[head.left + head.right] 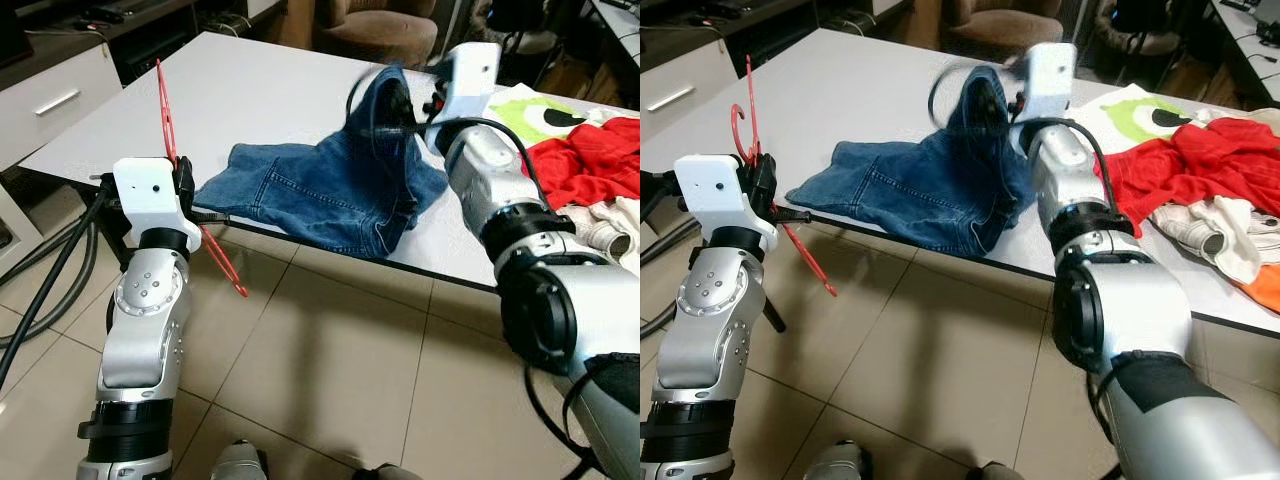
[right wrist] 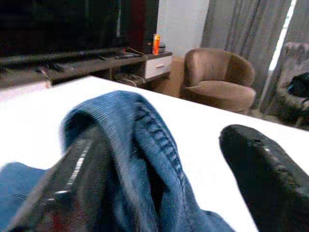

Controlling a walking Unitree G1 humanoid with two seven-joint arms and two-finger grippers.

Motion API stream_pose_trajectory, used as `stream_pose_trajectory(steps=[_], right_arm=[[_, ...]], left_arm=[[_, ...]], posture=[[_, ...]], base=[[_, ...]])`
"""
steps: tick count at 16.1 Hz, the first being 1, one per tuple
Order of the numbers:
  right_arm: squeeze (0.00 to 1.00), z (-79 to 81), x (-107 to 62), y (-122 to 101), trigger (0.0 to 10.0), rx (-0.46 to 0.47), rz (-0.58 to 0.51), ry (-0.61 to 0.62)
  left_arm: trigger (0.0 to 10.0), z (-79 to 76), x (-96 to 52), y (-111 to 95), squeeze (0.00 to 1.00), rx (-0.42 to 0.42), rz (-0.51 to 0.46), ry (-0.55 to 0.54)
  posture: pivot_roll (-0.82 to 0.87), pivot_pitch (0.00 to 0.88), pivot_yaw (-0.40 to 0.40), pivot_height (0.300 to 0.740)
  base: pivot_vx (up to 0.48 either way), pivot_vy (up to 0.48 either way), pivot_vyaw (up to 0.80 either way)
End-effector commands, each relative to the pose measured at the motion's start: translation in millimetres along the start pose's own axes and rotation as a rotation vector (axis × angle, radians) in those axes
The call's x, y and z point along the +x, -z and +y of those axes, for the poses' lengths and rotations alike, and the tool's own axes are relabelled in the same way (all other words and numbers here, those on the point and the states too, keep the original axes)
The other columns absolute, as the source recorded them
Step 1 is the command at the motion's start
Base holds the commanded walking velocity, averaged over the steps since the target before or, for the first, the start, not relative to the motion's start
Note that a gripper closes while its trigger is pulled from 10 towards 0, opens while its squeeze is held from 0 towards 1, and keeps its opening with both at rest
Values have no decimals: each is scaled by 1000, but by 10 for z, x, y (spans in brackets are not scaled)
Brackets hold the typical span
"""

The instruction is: Hang hanger

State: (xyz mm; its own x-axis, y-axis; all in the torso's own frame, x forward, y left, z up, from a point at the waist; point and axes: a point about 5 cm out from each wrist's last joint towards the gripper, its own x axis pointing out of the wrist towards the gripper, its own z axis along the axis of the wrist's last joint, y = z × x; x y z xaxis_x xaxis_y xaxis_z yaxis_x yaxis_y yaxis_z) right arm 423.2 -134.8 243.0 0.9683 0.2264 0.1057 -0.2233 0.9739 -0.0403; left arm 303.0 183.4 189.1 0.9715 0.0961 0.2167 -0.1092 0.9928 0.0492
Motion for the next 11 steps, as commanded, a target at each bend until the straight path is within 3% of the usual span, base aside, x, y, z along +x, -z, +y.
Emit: stream_pose_trajectory(steps=[1, 6, 7, 8, 9, 10, 11], right_arm=[[0, -22, -1, -41, 0, -43, -22, 6], [0, 0, 32, -226, 0, 28, -118, 9], [0, -3, 45, -288, 0, 83, -139, 17], [0, -36, 59, -339, 10000, 190, -141, 39], [0, -61, 59, -346, 10000, 220, -140, 58], [0, -207, 24, -279, 10000, 289, -113, 186], [0, -279, -3, -229, 10000, 294, -99, 253]], left_arm=[[10000, -26, -8, -33, 0, 5, -16, 15], [10000, -31, -11, -33, 0, 2, -16, 16], [10000, -29, -10, -31, 0, 2, -15, 16], [10000, -32, -11, -31, 0, 1, -16, 16], [10000, -34, -12, -31, 0, 1, -16, 16], [10000, -39, -20, -32, 0, 1, -17, 16], [10000, -39, -27, -36, 0, 2, -18, 15]], posture=[[120, 64, -44, 740], [117, 66, -45, 740], [117, 66, -45, 740], [119, 69, -50, 740], [119, 69, -50, 740], [129, 71, -65, 740], [136, 76, -67, 740]], base=[[0, 0, 0], [0, 0, 0], [0, 0, 0], [0, 0, 0], [0, 0, 0], [0, 0, 0], [0, 0, 0]])
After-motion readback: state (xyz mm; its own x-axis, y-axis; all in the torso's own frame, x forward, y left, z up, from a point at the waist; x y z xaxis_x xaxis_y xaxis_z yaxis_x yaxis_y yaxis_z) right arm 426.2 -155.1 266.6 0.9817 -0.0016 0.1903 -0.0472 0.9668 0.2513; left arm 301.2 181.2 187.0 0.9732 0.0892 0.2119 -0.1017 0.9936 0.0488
